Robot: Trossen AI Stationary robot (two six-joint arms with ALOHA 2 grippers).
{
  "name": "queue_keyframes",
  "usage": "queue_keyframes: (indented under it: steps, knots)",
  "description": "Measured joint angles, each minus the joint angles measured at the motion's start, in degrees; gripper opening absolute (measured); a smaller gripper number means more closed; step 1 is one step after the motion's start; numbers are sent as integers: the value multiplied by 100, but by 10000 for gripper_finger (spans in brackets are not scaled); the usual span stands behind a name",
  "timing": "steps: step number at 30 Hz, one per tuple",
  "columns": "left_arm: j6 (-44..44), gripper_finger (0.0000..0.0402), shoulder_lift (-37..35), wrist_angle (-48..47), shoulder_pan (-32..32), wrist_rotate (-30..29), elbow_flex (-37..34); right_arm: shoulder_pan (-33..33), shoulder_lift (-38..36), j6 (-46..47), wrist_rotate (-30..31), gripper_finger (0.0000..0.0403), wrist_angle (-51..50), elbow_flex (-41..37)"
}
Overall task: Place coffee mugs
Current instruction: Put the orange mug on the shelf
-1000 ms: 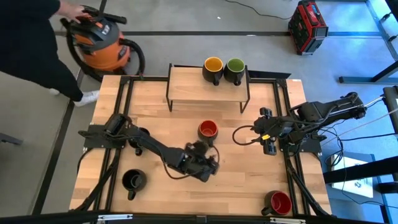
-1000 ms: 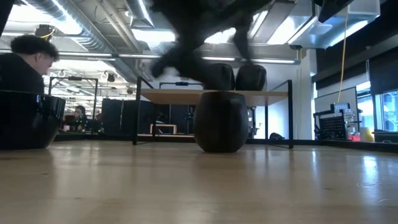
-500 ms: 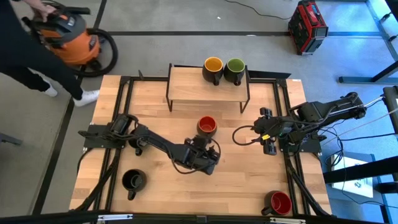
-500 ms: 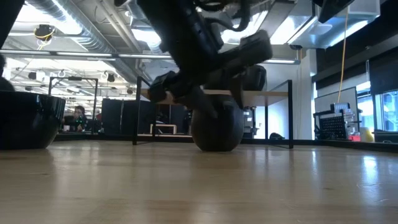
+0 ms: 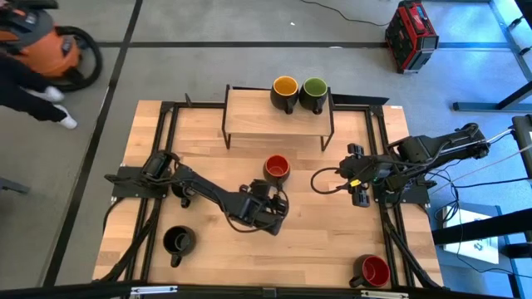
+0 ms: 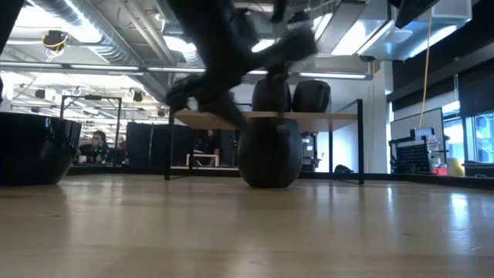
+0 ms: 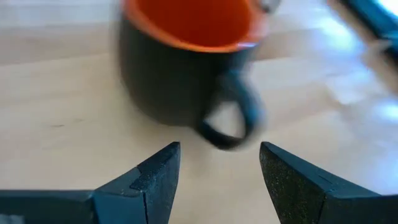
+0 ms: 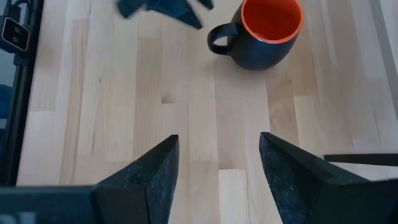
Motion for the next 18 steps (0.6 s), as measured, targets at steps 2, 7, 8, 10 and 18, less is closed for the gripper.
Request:
queue_keyframes:
  steps: [2,7,8,10,18]
  knots:
    - [336,215,-6,487,-11,122,10,0,2,0,0,209,16,0]
    - [808,215,0,753,-5,39,1,0,0,-9,0,209,31,0]
    - [815,215,2,711,15,13,1,0,0,-9,0,209,31,0]
    - [864,215,30,744,92,-26,1,0,2,-9,0,209,33,0]
    - [1018,215,83,635,438,-19,1,0,1,-7,0,209,47,0]
